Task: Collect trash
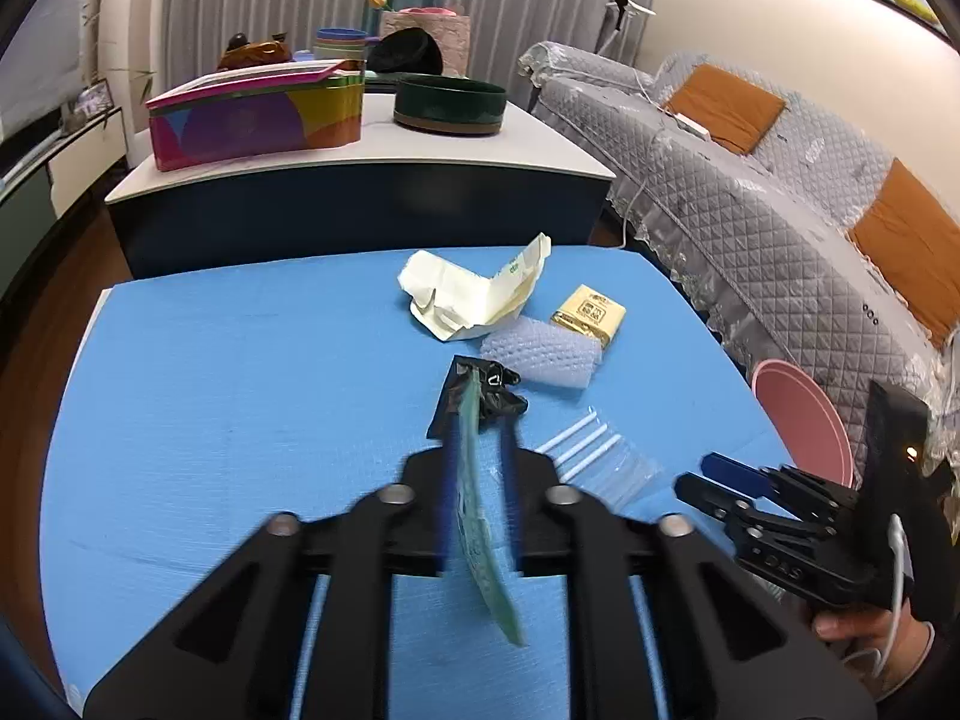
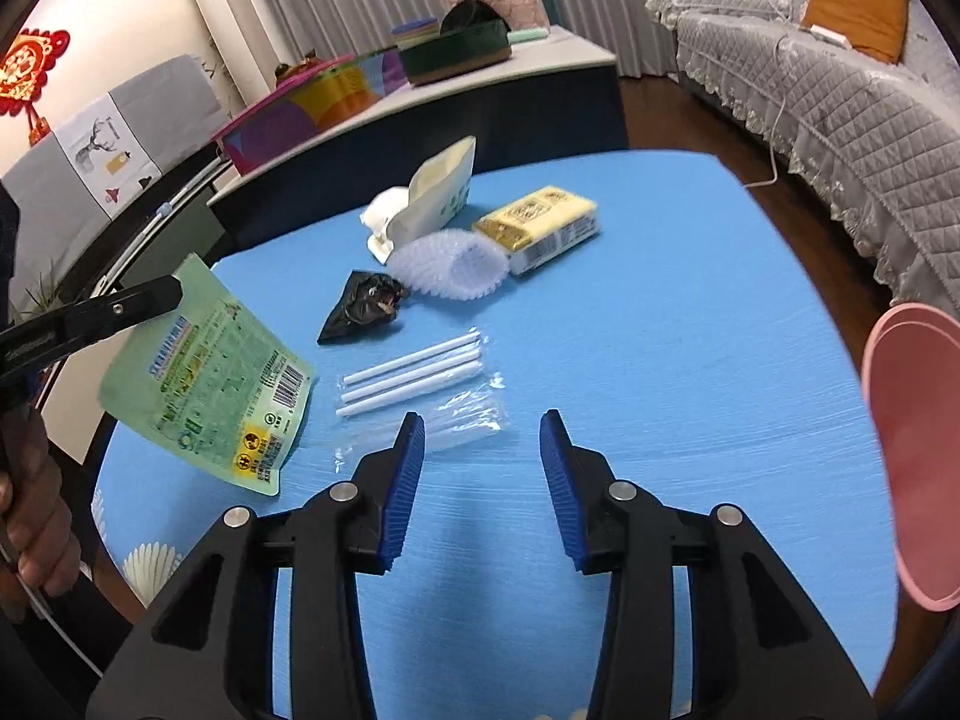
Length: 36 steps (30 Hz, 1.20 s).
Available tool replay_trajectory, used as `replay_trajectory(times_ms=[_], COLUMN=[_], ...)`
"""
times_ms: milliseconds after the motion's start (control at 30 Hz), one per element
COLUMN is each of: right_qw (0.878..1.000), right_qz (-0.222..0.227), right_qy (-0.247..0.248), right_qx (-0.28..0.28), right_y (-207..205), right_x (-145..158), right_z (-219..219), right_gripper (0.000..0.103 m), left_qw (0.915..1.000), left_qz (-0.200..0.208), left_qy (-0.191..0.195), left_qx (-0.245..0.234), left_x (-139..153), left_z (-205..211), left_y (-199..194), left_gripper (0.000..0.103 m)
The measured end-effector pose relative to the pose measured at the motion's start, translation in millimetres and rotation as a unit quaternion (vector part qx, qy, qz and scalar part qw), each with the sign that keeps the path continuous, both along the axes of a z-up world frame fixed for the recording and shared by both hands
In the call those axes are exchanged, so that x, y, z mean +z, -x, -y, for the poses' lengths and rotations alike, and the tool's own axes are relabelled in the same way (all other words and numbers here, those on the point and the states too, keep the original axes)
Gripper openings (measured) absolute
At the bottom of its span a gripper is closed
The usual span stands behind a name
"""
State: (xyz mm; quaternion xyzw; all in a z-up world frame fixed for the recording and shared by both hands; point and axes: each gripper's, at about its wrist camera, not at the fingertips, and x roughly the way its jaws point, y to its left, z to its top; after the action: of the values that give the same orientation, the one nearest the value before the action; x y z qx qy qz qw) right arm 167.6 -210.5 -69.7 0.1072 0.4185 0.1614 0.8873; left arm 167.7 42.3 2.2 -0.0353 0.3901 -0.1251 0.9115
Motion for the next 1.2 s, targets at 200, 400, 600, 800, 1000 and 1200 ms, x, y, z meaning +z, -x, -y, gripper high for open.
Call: replay_trajectory(times_ms=[200, 400, 600, 800, 1000, 1200], right_qw=[1.0, 0.999, 0.999, 1.0, 1.0, 1.0], right_qz=[-0.018, -0.038, -0.036, -0.021, -0.006, -0.012], right_qy=[-0.005, -0.004, 0.001, 0.011, -0.01, -0.02], right_qx=[0.001, -0.003, 0.004, 0.012, 0.006, 0.008], right_y=[-14, -24, -26, -23, -20, -26], right_x=[-12, -23, -23, -18, -8, -11], right_z=[-12, -20, -28, -31, -26, -33], right_gripper=[0.042, 0.042, 0.029, 0.0, 0.005, 0.069], left_qw=[0.9995, 0.9983, 0.9977, 0.9967, 0.9964, 0.9962], left_qz=[-0.004, 0.017, 0.025, 0.032, 0.038, 0.039], left_qy=[-0.03, -0.056, -0.064, -0.075, -0.073, -0.069], left_qx=[-0.012, -0.003, 0.002, 0.001, 0.022, 0.037], left_x=[-6, -1, 2, 3, 7, 10], left_z=[6, 3, 1, 4, -4, -12], left_y=[2, 3, 1, 2, 4, 6], left_gripper=[0.009, 0.002, 0.002, 0.002, 0.002, 0.002])
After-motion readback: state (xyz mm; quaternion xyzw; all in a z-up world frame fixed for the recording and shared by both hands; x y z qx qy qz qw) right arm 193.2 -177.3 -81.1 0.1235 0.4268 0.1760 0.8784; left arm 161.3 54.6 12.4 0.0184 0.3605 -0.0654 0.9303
